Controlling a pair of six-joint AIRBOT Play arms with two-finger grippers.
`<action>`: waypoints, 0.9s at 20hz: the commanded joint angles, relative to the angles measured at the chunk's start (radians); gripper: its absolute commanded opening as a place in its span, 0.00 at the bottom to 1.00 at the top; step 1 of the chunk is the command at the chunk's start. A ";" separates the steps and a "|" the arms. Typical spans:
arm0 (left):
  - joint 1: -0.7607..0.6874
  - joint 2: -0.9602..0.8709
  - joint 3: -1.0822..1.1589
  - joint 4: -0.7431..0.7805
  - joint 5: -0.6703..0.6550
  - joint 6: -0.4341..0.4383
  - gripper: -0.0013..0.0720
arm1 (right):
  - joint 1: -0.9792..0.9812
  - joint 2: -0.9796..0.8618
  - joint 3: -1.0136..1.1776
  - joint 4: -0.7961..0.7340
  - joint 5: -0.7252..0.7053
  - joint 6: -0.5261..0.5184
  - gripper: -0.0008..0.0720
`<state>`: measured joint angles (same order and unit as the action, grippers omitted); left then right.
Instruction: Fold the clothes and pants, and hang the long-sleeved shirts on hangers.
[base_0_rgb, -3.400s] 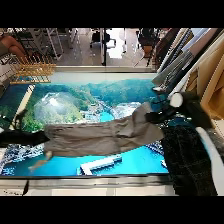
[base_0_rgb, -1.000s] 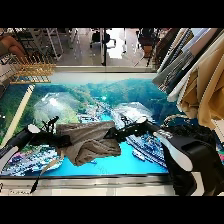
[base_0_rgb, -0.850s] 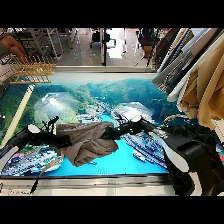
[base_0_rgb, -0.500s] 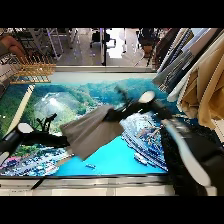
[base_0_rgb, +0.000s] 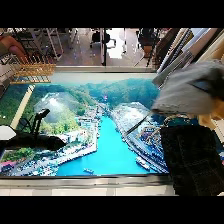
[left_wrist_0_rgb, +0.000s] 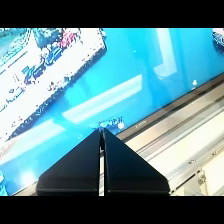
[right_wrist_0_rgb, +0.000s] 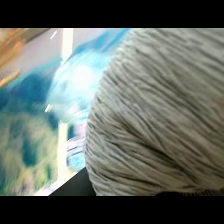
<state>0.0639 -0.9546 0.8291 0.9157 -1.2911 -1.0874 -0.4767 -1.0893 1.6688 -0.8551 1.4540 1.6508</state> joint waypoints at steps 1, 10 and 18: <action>0.001 0.020 0.000 0.014 -0.015 0.019 0.04 | -0.333 0.163 -0.133 -0.086 0.194 0.105 0.04; 0.001 -0.043 0.000 0.056 -0.013 0.022 0.04 | -0.714 0.358 -0.839 -0.746 0.345 0.053 0.16; 0.001 -0.072 0.000 0.058 -0.003 0.023 0.04 | -0.725 0.232 -0.642 -0.503 -0.050 -0.244 0.98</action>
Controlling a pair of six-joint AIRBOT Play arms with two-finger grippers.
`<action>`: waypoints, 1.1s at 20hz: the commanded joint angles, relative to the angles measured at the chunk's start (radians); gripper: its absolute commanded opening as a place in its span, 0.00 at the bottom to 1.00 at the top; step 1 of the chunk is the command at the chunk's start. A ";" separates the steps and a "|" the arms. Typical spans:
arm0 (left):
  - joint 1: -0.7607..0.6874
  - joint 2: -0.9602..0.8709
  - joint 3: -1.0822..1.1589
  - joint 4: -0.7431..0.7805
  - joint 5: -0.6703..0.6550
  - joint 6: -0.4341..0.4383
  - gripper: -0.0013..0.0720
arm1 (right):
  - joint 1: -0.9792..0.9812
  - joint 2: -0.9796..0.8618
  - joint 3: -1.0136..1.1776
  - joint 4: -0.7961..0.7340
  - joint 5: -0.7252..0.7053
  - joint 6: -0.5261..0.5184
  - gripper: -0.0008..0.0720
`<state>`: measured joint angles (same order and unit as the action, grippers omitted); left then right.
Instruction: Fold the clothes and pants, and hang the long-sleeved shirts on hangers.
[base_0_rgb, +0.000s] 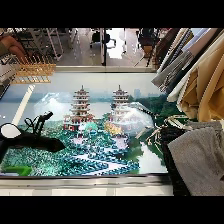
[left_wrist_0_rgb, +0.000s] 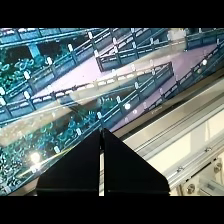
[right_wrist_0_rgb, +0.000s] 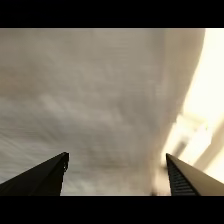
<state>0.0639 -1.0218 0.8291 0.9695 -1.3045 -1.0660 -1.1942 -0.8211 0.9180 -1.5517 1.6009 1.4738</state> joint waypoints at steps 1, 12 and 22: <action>0.001 -0.005 0.000 0.035 0.029 0.001 0.04 | -0.007 -0.039 0.148 0.383 -0.284 -0.076 0.97; 0.008 0.062 0.174 1.114 -0.054 -0.505 0.04 | 0.952 -0.123 0.019 0.530 -0.449 -0.265 0.71; 0.008 0.062 0.174 1.114 -0.054 -0.505 0.04 | 1.229 -0.174 0.038 0.346 -0.903 -0.340 0.04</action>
